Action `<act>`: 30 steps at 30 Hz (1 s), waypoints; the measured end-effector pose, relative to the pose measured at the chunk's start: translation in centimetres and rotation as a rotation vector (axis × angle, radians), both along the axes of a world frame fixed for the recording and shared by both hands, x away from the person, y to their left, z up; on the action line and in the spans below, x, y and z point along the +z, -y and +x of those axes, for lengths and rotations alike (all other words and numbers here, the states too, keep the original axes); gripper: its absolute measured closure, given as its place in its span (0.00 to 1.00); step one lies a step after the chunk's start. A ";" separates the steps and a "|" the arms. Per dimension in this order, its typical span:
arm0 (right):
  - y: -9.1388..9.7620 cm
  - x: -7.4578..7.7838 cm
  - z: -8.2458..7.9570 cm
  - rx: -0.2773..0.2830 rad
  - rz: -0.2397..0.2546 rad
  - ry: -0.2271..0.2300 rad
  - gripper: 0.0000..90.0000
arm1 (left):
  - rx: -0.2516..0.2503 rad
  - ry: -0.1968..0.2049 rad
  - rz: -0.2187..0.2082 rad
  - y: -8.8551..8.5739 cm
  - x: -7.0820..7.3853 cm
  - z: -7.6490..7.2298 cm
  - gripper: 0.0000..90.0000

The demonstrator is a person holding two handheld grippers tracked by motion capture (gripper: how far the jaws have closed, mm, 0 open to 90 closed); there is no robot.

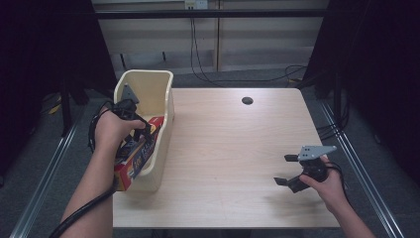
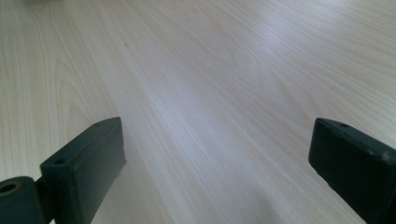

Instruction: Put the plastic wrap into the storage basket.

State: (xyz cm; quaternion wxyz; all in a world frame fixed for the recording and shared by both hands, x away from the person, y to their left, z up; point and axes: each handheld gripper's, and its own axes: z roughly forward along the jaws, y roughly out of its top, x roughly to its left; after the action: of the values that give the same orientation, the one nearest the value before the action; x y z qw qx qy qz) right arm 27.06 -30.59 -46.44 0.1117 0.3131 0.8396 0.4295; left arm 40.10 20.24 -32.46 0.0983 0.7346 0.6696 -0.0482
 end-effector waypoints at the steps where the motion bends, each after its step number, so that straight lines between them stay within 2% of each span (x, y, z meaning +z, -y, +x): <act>1: 0.0 0.0 0.0 0.002 0.000 -0.002 0.04 | -0.003 -0.001 0.004 0.0 0.0 0.0 0.45; 18: -0.1 -0.1 0.0 0.003 -0.007 -0.001 0.04 | 0.012 -0.010 -0.004 -0.1 -0.8 0.4 0.44; 20: -0.1 -0.1 0.0 0.002 -0.007 -0.001 0.04 | 0.026 -0.010 -0.003 -0.2 -0.9 0.5 0.44; 27: -0.1 -0.1 0.0 0.003 -0.006 -0.002 0.04 | 0.028 -0.016 -0.002 -0.2 -0.8 0.5 0.44; 30: -0.1 -0.1 -0.1 0.004 -0.005 -0.004 0.04 | 0.034 -0.010 -0.016 -0.3 -0.6 0.5 0.43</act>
State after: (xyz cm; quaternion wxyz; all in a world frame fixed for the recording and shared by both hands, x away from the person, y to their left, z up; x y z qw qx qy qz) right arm 27.00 -30.48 -46.52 0.1101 0.3121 0.8415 0.4269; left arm 40.58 20.50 -33.09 0.1019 0.7221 0.6819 -0.0555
